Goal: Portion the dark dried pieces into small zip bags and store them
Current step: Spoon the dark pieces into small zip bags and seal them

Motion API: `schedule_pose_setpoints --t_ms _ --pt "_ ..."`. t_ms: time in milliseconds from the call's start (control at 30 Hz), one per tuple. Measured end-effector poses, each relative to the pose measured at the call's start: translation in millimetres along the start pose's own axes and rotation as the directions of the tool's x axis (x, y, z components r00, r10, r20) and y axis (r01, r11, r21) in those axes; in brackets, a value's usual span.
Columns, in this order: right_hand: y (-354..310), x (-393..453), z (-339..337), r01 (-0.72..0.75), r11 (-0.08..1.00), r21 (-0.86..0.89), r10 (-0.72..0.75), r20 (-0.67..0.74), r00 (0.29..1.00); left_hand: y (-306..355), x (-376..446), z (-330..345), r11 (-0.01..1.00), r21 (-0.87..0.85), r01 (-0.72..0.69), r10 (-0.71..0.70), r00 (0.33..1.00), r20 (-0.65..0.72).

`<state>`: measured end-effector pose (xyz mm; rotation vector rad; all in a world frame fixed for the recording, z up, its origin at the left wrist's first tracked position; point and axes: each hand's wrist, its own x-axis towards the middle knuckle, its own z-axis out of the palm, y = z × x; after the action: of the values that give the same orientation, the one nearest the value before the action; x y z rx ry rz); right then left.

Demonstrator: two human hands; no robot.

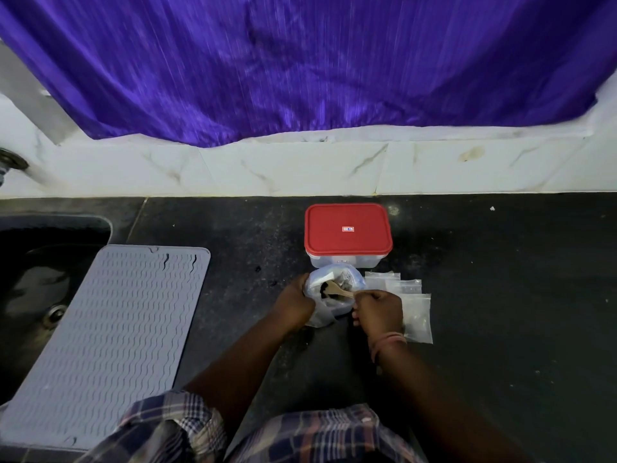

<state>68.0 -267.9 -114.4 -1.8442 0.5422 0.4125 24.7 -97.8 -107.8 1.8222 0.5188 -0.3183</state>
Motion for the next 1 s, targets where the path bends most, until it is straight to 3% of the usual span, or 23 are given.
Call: schedule_pose_setpoints --t_ms 67,133,200,333,400,567,633,800,933,1000 --pt "2.2 -2.0 -1.1 0.039 0.998 -0.042 -0.040 -0.016 0.999 -9.5 9.1 3.1 1.000 0.006 0.020 -0.019 1.000 -0.023" --pt "7.2 -3.4 -0.8 0.233 0.934 -0.271 -0.242 0.001 0.970 4.9 0.5 4.1 0.999 0.006 0.037 -0.037 0.998 -0.044" --pt "7.9 -11.8 3.3 0.377 0.847 -0.376 -0.390 0.042 0.920 12.4 -1.5 6.6 0.998 -0.004 0.058 -0.058 0.997 -0.060" --pt "4.6 -11.2 0.1 0.178 0.957 -0.228 -0.182 0.003 0.983 23.7 -8.3 4.8 0.985 -0.023 0.169 -0.170 0.974 -0.147" --pt "5.7 -6.2 -6.4 0.148 0.967 -0.208 -0.152 -0.003 0.988 22.5 -7.2 2.4 0.981 0.008 0.195 -0.192 0.969 -0.158" --pt "0.9 -13.6 -11.4 0.393 0.809 -0.437 -0.403 0.076 0.912 17.7 -6.6 -1.1 0.972 0.027 0.232 -0.225 0.961 -0.160" --pt "1.5 -17.3 -8.2 0.429 0.776 -0.462 -0.435 0.101 0.895 21.3 -11.6 0.6 0.968 0.015 0.249 -0.245 0.960 -0.137" --pt "3.0 -17.2 -5.3 0.290 0.884 -0.367 -0.281 0.078 0.956 20.4 -15.2 0.1 0.970 -0.075 0.230 -0.238 0.963 -0.128" --pt "0.4 -16.8 -7.5 -0.002 0.998 -0.068 0.005 0.042 0.999 17.3 -16.0 -2.7 0.976 -0.082 0.202 -0.211 0.967 -0.139" --pt "0.8 -16.8 -7.9 -0.035 0.999 -0.035 0.036 0.043 0.998 15.0 -15.1 -4.3 0.975 -0.081 0.205 -0.214 0.969 -0.120"
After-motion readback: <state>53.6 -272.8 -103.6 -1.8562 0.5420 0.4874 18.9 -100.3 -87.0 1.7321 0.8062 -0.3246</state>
